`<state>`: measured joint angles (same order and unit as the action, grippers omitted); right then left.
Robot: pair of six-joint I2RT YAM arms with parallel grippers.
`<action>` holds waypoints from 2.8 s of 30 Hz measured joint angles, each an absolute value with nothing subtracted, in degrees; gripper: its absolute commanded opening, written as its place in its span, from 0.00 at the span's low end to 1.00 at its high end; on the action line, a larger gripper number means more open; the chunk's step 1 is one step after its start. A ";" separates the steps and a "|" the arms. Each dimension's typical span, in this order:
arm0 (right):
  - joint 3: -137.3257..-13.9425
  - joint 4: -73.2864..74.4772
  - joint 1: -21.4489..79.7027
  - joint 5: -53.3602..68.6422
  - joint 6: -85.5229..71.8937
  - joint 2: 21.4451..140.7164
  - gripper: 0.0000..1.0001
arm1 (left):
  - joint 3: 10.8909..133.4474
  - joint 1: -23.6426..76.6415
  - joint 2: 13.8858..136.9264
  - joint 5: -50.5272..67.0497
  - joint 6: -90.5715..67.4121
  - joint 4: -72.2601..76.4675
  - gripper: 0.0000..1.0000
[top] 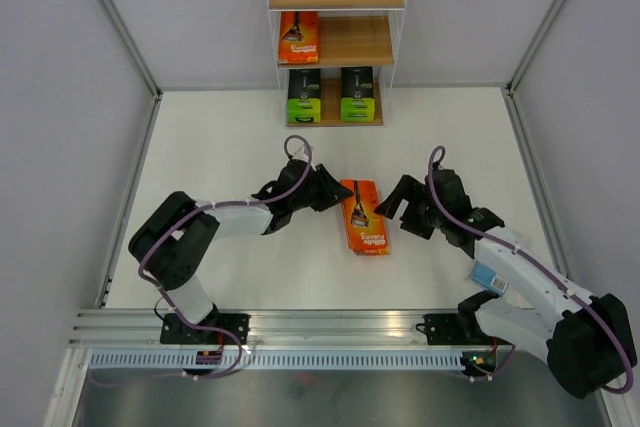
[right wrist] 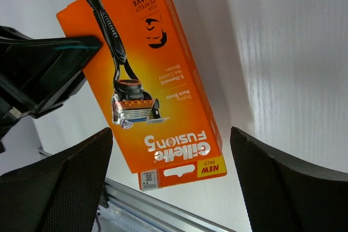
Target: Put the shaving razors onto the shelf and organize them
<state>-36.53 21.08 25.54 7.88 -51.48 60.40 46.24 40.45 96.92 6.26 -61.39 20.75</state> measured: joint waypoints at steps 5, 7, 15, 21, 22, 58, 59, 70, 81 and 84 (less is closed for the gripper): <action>-29.50 14.06 20.99 11.99 -53.21 54.35 0.94 | 43.79 36.82 96.33 8.10 -62.26 31.03 0.14; -26.17 11.44 19.57 13.91 -54.28 52.93 0.94 | 43.38 35.24 95.61 8.08 -62.63 32.45 0.14; -24.25 2.22 18.96 17.58 -56.36 50.57 0.95 | 44.66 33.50 91.11 4.93 -65.06 33.08 0.14; -25.10 -8.43 18.96 20.27 -60.07 53.82 0.93 | 48.45 33.52 90.32 3.11 -66.50 33.63 0.14; -25.47 -9.78 18.96 20.78 -60.27 54.96 0.93 | 48.95 33.50 90.32 3.11 -66.89 33.65 0.14; -43.07 -23.09 18.90 7.68 -60.99 67.37 0.08 | 63.16 25.56 92.75 7.68 -68.49 22.57 0.72; -44.49 -23.05 18.90 6.46 -60.77 68.79 0.08 | 63.13 24.36 91.57 7.57 -67.16 20.47 0.73; -59.31 -26.61 18.74 2.28 -63.90 86.91 0.10 | 61.01 21.78 77.06 6.09 -54.39 8.54 0.73; -70.35 -29.30 18.74 -1.28 -72.82 100.27 0.14 | 54.87 19.44 75.50 6.24 -49.47 3.38 0.72; -74.81 -28.93 18.74 -2.00 -74.70 103.77 0.15 | 54.87 19.22 74.52 6.39 -47.46 2.66 0.72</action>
<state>-74.81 -28.93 18.74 -2.00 -74.70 103.77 54.87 19.22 74.52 6.39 -47.46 2.66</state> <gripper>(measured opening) 0.336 0.725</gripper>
